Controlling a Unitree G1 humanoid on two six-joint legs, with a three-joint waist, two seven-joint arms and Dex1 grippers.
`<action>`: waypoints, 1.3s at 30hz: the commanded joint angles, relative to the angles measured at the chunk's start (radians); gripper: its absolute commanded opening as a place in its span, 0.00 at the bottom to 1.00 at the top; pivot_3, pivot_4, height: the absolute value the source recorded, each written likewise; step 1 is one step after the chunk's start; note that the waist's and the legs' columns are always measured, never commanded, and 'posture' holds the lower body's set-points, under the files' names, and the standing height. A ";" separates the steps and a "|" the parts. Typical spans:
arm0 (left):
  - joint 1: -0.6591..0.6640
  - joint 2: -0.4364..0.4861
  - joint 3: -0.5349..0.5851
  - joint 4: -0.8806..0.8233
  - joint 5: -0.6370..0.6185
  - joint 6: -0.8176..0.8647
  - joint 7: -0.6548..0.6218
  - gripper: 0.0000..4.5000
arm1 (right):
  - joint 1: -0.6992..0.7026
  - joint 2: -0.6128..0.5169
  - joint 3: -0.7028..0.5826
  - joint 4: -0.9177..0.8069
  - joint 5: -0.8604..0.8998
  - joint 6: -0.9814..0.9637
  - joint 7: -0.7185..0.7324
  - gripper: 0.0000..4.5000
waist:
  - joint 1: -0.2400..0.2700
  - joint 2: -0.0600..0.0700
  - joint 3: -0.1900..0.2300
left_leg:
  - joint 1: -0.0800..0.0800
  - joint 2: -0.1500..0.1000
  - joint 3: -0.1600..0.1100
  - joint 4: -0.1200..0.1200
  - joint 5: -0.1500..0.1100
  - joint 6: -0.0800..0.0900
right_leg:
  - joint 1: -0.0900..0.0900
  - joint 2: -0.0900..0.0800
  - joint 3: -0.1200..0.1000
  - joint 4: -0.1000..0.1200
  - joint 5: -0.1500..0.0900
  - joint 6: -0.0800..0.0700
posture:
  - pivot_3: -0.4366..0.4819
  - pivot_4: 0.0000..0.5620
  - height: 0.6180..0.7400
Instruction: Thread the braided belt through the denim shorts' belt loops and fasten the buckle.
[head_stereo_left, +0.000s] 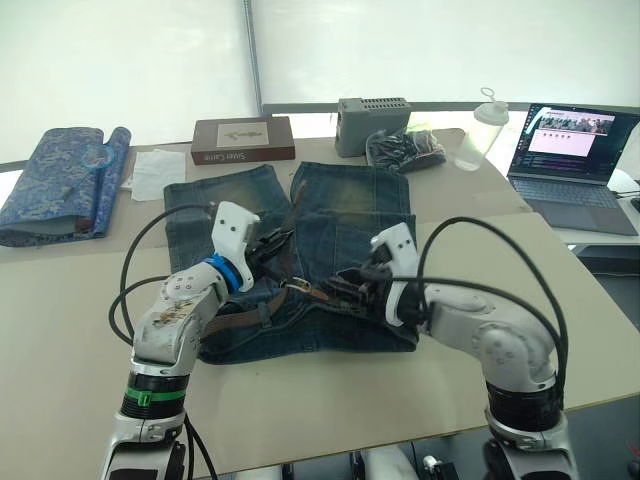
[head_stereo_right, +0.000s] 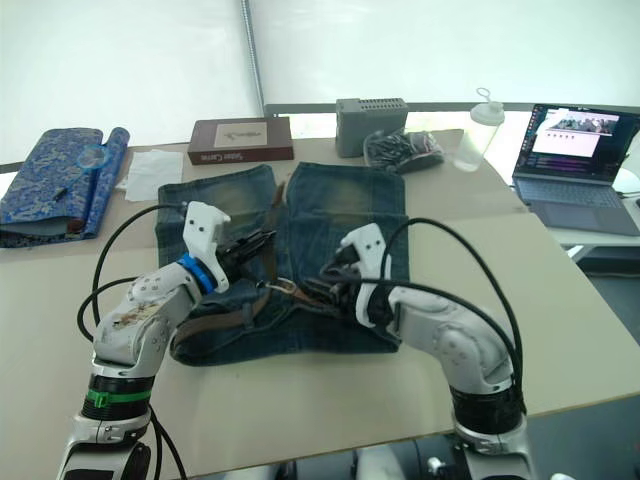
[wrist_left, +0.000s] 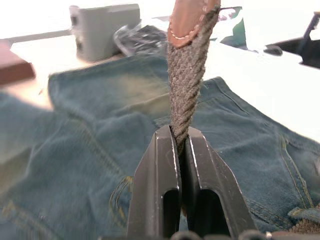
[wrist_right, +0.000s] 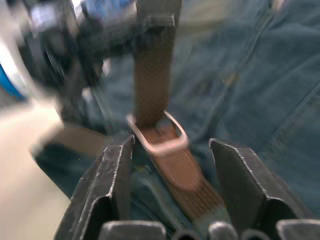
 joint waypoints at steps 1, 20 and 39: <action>-0.014 -0.045 0.090 -0.033 -0.092 0.070 0.073 0.00 | -0.012 -0.007 0.108 0.063 -0.105 -0.148 0.088 0.31 | 0.000 -0.001 0.000 | 0.000 0.000 0.000 0.000 0.000 0.000 | 0.000 0.000 0.000 0.000 0.000 0.000 | 0.48 0.27 1.00; 0.070 -0.256 0.522 -0.235 -0.564 0.255 0.665 0.00 | 0.013 -0.073 0.200 0.108 -0.237 -0.220 0.297 0.01 | 0.008 -0.009 0.001 | 0.000 0.000 -0.001 0.001 0.000 0.000 | 0.000 -0.001 0.000 0.000 0.001 -0.001 | 0.48 0.27 1.00; 0.264 -0.174 0.418 -0.271 -0.613 0.181 0.650 0.00 | -0.106 -0.016 0.225 0.201 -0.317 -0.259 0.318 0.01 | 0.009 -0.010 0.001 | 0.000 0.000 -0.001 0.001 0.000 -0.001 | 0.000 0.000 0.000 0.000 0.002 -0.002 | 0.48 0.27 1.00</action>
